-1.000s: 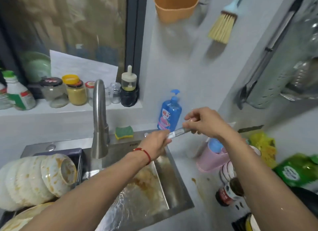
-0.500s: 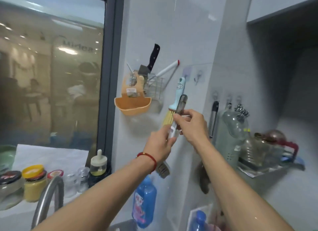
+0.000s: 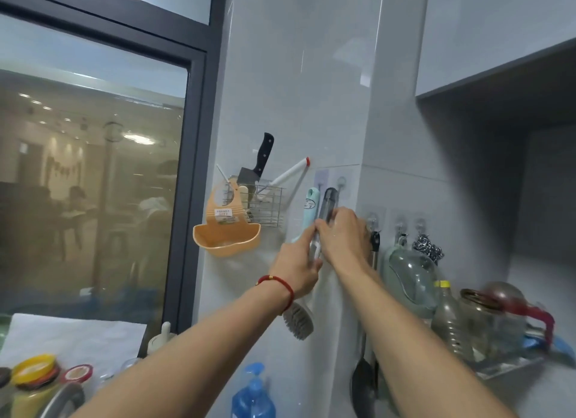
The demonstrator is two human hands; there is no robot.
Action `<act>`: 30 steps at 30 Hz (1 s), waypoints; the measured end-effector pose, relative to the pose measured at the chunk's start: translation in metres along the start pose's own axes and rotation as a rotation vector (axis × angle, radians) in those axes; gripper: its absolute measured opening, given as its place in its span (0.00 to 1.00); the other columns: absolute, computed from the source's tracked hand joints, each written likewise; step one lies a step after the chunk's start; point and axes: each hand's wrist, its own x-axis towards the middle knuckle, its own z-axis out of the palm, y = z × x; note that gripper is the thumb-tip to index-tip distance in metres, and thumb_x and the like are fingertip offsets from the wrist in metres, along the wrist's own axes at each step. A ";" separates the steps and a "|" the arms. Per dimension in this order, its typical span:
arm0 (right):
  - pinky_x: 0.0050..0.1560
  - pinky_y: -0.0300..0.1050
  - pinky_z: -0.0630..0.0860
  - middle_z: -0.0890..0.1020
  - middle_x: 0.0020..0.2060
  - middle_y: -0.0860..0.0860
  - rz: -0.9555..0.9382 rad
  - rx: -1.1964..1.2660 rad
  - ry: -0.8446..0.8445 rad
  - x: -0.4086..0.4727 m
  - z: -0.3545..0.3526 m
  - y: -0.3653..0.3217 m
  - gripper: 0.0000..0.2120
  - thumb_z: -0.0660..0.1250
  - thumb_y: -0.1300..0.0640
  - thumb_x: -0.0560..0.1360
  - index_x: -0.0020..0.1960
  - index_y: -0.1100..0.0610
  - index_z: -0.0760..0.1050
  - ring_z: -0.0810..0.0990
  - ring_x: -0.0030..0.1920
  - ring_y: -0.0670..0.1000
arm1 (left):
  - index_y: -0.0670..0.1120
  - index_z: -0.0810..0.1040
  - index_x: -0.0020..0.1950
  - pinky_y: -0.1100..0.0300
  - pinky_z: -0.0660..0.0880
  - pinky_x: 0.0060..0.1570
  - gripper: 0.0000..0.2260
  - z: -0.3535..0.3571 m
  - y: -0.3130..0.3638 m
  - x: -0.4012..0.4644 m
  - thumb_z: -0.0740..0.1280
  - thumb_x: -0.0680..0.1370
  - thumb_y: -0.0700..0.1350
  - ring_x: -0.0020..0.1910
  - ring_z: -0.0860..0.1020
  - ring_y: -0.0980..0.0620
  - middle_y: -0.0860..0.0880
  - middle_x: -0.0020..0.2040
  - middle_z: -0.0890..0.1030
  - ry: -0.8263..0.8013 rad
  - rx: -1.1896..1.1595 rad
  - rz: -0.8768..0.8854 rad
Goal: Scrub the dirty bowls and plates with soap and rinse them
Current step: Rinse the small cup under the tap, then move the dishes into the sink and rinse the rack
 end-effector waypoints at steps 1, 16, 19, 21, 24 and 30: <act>0.47 0.50 0.72 0.82 0.52 0.60 -0.022 -0.075 -0.001 -0.004 0.003 -0.002 0.13 0.66 0.49 0.81 0.55 0.59 0.77 0.81 0.53 0.63 | 0.55 0.60 0.82 0.58 0.75 0.49 0.31 0.000 -0.001 -0.002 0.67 0.82 0.42 0.46 0.80 0.43 0.44 0.49 0.82 -0.014 0.001 0.001; 0.46 0.52 0.78 0.82 0.37 0.50 -0.199 -0.023 -0.699 -0.200 0.120 0.018 0.12 0.64 0.46 0.79 0.43 0.52 0.77 0.80 0.44 0.57 | 0.49 0.84 0.50 0.62 0.79 0.48 0.13 -0.094 -0.124 -0.251 0.67 0.74 0.32 0.44 0.82 0.62 0.55 0.45 0.85 0.297 -0.079 -0.386; 0.48 0.50 0.78 0.82 0.37 0.50 -0.220 -0.060 -0.980 -0.279 0.183 0.019 0.10 0.66 0.49 0.78 0.41 0.53 0.77 0.81 0.46 0.58 | 0.50 0.83 0.43 0.54 0.80 0.42 0.09 -0.141 -0.166 -0.339 0.68 0.72 0.36 0.38 0.82 0.53 0.54 0.38 0.84 0.560 -0.073 -0.543; 0.50 0.48 0.77 0.84 0.42 0.52 -0.206 -0.074 -1.140 -0.328 0.222 0.016 0.09 0.67 0.50 0.78 0.42 0.52 0.78 0.82 0.48 0.56 | 0.49 0.81 0.41 0.51 0.80 0.37 0.09 -0.168 -0.189 -0.384 0.66 0.73 0.36 0.35 0.81 0.47 0.53 0.35 0.83 0.701 -0.103 -0.673; 0.51 0.49 0.79 0.84 0.43 0.51 -0.132 -0.043 -1.261 -0.388 0.270 0.015 0.07 0.68 0.52 0.79 0.47 0.54 0.81 0.83 0.48 0.55 | 0.49 0.80 0.41 0.53 0.82 0.35 0.14 -0.181 -0.222 -0.442 0.65 0.75 0.30 0.33 0.82 0.49 0.51 0.36 0.82 0.669 -0.068 -0.860; 0.50 0.53 0.75 0.78 0.39 0.52 -0.030 0.061 -1.288 -0.440 0.356 -0.005 0.16 0.56 0.51 0.85 0.41 0.52 0.73 0.78 0.42 0.56 | 0.53 0.80 0.42 0.45 0.82 0.43 0.12 -0.156 -0.262 -0.554 0.69 0.77 0.36 0.39 0.82 0.51 0.54 0.39 0.83 0.312 0.148 -1.124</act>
